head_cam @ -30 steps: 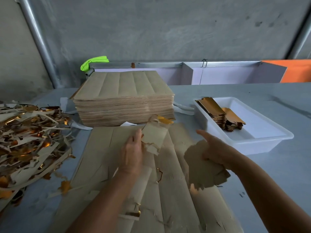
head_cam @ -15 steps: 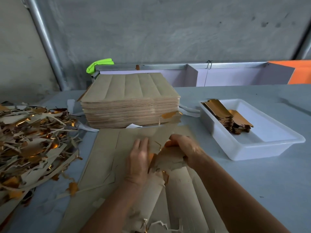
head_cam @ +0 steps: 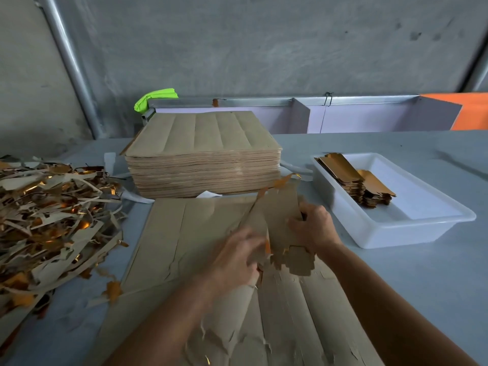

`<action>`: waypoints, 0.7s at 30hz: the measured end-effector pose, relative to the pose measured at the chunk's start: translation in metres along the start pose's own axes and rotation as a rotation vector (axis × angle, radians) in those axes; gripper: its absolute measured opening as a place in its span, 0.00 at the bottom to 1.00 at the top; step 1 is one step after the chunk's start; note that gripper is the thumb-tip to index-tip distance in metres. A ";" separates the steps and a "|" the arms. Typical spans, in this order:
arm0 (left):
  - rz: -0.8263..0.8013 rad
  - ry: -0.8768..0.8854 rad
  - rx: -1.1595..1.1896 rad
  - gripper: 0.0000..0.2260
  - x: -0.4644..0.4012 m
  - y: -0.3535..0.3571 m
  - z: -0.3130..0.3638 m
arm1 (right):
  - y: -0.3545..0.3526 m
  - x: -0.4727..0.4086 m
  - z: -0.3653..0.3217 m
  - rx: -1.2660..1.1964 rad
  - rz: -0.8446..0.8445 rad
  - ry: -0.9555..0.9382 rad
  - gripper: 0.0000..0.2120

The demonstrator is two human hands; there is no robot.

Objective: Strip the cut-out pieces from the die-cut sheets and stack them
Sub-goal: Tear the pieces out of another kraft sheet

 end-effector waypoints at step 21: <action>0.132 -0.194 0.257 0.16 -0.063 -0.074 -0.064 | -0.002 -0.005 0.021 -0.611 0.020 0.220 0.04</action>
Point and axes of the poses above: each hand's wrist, its own x-axis away from the middle knuckle, its own y-axis out of the palm, z = x × y, the point moved 1 cm from there along -x, towards the middle knuckle, and after that the axes turned 8 degrees about -z, right-handed, at the moved point
